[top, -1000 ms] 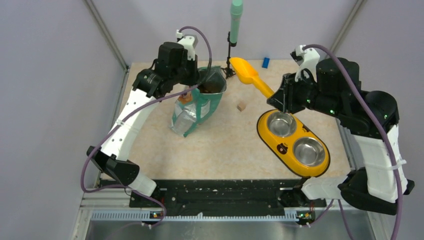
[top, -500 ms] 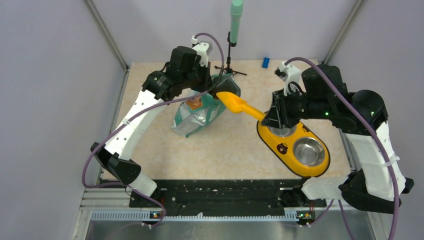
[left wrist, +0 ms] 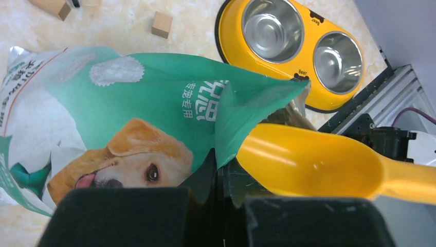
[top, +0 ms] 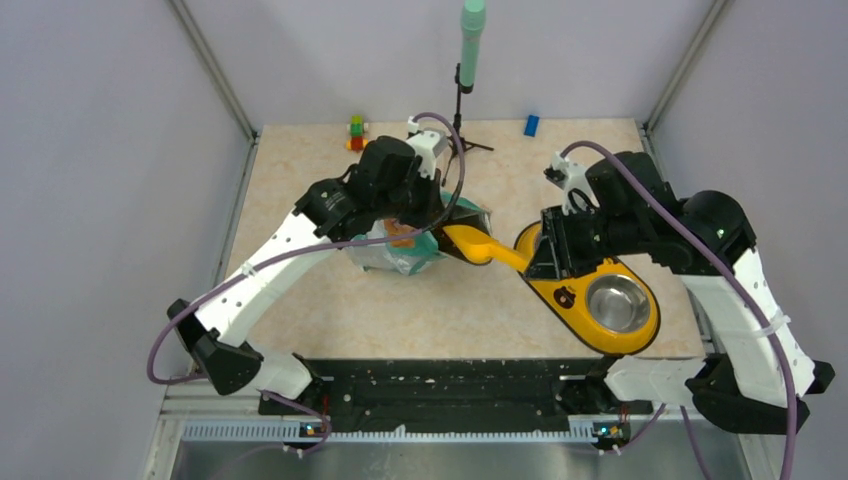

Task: Serve the pet food

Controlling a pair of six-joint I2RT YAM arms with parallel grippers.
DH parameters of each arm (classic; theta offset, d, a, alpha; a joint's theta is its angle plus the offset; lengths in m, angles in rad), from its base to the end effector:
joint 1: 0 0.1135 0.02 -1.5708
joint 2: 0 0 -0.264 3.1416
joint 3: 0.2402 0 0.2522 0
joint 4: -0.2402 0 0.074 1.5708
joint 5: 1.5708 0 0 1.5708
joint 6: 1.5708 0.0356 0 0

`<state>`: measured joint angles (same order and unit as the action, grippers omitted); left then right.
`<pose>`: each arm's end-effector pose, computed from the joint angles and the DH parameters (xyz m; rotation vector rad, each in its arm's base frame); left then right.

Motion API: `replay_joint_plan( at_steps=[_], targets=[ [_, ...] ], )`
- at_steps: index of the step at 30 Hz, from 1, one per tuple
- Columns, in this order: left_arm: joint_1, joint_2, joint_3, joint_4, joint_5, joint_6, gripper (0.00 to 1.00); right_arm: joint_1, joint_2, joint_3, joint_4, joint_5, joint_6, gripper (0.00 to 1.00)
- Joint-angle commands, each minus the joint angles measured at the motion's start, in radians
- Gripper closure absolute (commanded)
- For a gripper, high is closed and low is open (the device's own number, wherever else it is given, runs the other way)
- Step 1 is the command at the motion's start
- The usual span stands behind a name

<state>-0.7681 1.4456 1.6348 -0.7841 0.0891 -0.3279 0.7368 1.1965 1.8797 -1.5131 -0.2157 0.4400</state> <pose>0.2186 -0.2156 0.4191 0.5442 2.1880 -0.7091 0.1052 0.1058 0.4801 -0.4796 2.4879 0.7737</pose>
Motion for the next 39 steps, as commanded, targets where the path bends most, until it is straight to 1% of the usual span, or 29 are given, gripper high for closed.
replay_joint_plan(
  at_steps=[1, 5, 6, 8, 10, 12, 16, 19, 21, 24, 28, 30, 34, 36, 39],
  targets=[
    [-0.008, -0.112, -0.062, 0.117, -0.018, -0.086, 1.0, -0.002, -0.051, -0.127, 0.009, 0.01, 0.048, 1.0],
    [-0.017, -0.132, -0.121, 0.115, -0.077, -0.094, 1.0, -0.002, -0.055, -0.191, 0.015, 0.06, 0.042, 1.0],
    [-0.02, -0.14, -0.14, 0.115, -0.098, -0.09, 1.0, -0.002, -0.049, -0.201, 0.021, 0.092, 0.042, 1.0],
    [-0.019, -0.164, -0.206, 0.139, -0.174, -0.095, 1.0, -0.002, -0.037, -0.225, 0.045, 0.117, 0.048, 1.0],
    [-0.02, -0.187, -0.265, 0.176, -0.203, -0.098, 1.0, 0.006, -0.026, -0.252, 0.078, 0.14, 0.08, 1.0],
    [-0.02, -0.195, -0.297, 0.209, -0.195, -0.069, 1.0, 0.019, -0.016, -0.273, 0.098, 0.169, 0.13, 1.0],
    [-0.02, -0.159, -0.267, 0.193, -0.16, 0.025, 1.0, 0.064, 0.006, -0.294, 0.131, 0.199, 0.196, 1.0],
    [-0.019, -0.123, -0.243, 0.187, -0.104, 0.039, 1.0, 0.139, 0.073, -0.258, 0.106, 0.268, 0.218, 1.0],
    [-0.019, -0.118, -0.26, 0.204, -0.094, 0.039, 1.0, 0.208, 0.109, -0.24, 0.099, 0.326, 0.228, 1.0],
    [-0.019, -0.131, -0.271, 0.239, -0.103, 0.038, 1.0, 0.278, 0.14, -0.275, 0.15, 0.346, 0.226, 1.0],
    [-0.019, -0.168, -0.273, 0.257, -0.13, 0.043, 1.0, 0.312, 0.123, -0.378, 0.291, 0.415, 0.188, 1.0],
    [-0.02, -0.166, -0.259, 0.246, -0.147, 0.03, 1.0, 0.311, 0.086, -0.452, 0.389, 0.524, 0.192, 1.0],
    [-0.019, -0.162, -0.269, 0.259, -0.14, 0.02, 1.0, 0.311, -0.012, -0.643, 0.66, 0.683, 0.108, 1.0],
    [-0.019, -0.16, -0.259, 0.251, -0.15, 0.014, 1.0, 0.311, -0.052, -0.732, 0.801, 0.735, 0.067, 1.0],
    [-0.019, -0.17, -0.243, 0.253, -0.164, 0.007, 1.0, 0.311, -0.122, -0.876, 1.046, 0.744, -0.029, 1.0]
  ],
)
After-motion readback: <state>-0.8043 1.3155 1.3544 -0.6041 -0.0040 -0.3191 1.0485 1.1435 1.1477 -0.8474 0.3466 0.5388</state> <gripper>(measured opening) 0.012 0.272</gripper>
